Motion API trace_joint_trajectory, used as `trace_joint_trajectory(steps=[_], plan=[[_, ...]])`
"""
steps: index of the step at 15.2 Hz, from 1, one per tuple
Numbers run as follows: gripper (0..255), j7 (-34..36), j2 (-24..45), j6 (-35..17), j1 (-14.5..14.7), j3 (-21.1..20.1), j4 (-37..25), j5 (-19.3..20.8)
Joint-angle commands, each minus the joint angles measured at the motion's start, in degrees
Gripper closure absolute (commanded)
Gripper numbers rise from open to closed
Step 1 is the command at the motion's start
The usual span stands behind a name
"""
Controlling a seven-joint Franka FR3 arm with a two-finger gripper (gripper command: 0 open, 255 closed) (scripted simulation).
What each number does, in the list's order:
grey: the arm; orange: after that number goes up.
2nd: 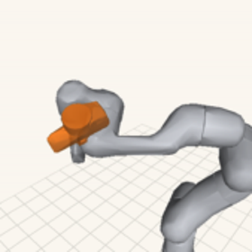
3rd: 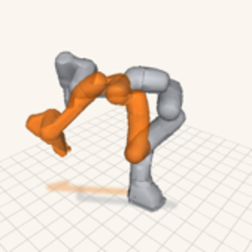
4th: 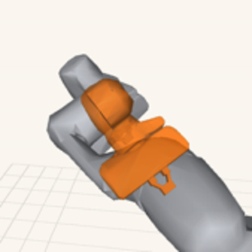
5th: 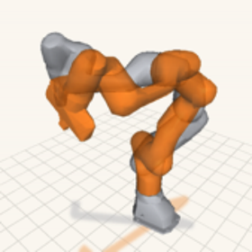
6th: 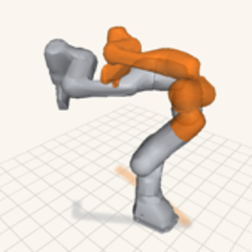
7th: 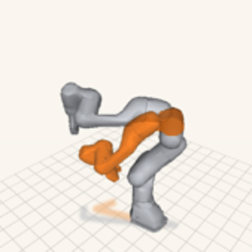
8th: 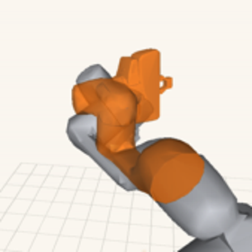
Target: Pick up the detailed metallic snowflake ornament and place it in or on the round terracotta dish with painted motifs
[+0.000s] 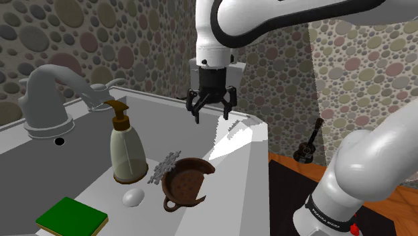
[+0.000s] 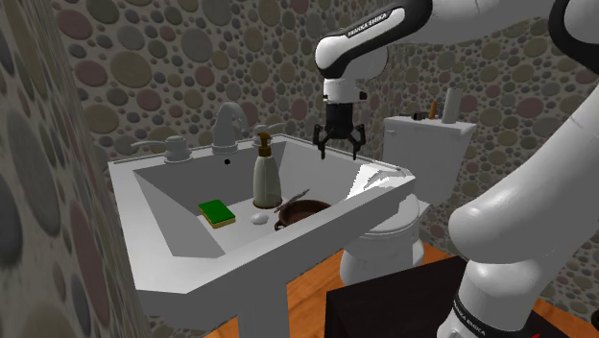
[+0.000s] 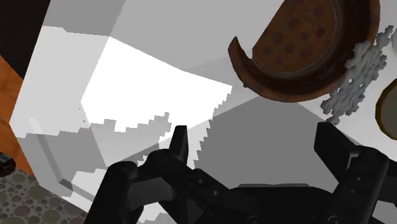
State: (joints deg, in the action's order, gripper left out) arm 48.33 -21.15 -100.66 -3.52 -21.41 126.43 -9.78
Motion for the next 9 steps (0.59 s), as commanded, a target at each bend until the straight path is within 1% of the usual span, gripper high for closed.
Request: trace_joint_trajectory(steps=[1, 5, 9], plan=[[0, 4.71, 4.2, -1.6, -0.45, -1.81, -3.03, 0.0], [0, 13.67, 12.86, -5.06, -0.97, -4.75, -8.9, 1.39], [0, 22.66, 22.08, -7.64, -0.61, -6.52, -15.97, 4.3]])
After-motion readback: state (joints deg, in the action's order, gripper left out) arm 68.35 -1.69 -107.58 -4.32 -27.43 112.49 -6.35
